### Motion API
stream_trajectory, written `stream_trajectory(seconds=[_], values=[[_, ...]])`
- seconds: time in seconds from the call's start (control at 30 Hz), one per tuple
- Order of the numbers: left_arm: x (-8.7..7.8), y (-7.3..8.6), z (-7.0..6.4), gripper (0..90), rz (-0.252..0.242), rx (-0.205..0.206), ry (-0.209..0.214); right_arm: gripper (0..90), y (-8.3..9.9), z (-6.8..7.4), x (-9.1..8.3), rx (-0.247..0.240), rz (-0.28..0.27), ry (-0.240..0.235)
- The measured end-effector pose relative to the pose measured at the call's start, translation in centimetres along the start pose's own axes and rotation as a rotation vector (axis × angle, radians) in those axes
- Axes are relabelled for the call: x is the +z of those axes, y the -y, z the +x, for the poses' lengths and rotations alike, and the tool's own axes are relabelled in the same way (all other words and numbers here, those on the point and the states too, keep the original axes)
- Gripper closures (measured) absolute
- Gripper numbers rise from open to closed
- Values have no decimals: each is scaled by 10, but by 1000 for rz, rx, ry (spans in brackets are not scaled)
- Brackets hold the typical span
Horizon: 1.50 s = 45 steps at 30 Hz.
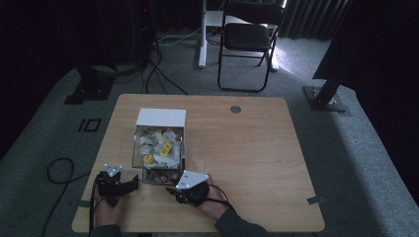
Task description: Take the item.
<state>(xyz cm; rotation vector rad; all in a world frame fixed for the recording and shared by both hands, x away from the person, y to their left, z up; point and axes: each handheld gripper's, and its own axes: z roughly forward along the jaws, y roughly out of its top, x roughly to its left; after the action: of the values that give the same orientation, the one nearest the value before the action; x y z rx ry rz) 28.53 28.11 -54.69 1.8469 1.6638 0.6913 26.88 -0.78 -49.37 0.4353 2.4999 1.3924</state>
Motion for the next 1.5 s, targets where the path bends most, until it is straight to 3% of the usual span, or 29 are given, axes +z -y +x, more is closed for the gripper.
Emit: stream_trajectory(seconds=[0.77, 1.03, 1.2, 1.5], values=[[0, 0, 0, 104, -3, -2, 1, 766, -7, 5, -2, -27, 14, -39], [0, 0, 0, 104, -3, 0, 2, 669, -15, 16, 6, -25, -40, 52], [0, 0, 0, 104, -3, -1, 2, 669, -19, 16, 10, 2, -64, 111], [-1, 1, 0, 104, -1, 1, 0, 660, -19, 15, 19, 14, -39, 140]])
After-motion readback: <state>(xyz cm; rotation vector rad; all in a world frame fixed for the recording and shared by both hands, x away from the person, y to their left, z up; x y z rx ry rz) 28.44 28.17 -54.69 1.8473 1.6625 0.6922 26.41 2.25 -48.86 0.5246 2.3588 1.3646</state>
